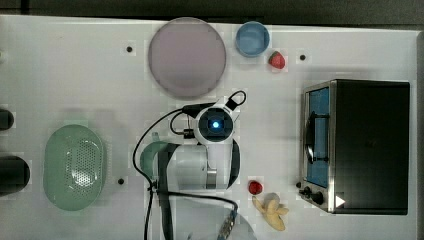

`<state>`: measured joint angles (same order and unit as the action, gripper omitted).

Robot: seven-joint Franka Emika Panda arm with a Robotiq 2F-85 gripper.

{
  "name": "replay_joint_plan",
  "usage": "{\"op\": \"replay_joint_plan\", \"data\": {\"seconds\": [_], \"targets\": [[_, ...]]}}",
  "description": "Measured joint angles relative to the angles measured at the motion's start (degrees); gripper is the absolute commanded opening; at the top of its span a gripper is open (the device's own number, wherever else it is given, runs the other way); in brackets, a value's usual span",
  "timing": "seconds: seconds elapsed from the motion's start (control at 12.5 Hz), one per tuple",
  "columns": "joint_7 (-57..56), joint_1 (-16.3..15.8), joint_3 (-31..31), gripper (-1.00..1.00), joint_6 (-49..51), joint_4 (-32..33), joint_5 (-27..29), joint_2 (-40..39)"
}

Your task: Pick Ketchup from the table and place it in strainer.

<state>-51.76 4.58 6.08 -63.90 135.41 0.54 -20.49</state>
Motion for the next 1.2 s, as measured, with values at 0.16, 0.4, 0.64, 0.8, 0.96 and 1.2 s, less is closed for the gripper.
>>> {"op": "replay_joint_plan", "data": {"seconds": [0.16,0.4,0.64,0.8,0.96,1.2], "targets": [[-0.84,-0.09,-0.81,0.69,-2.85,0.22,0.05,-2.78],[-0.9,0.45,-0.74,0.16,-3.97,0.67,0.16,-3.32],[-0.98,0.52,-0.79,0.16,-3.13,1.12,-0.05,-0.9],[-1.01,0.54,-0.25,0.16,2.85,1.79,-0.32,3.92],[-1.01,0.09,-0.03,0.16,12.39,1.68,-0.09,11.26],[-0.2,0.07,0.71,0.16,27.56,-3.13,0.07,22.18]]}}
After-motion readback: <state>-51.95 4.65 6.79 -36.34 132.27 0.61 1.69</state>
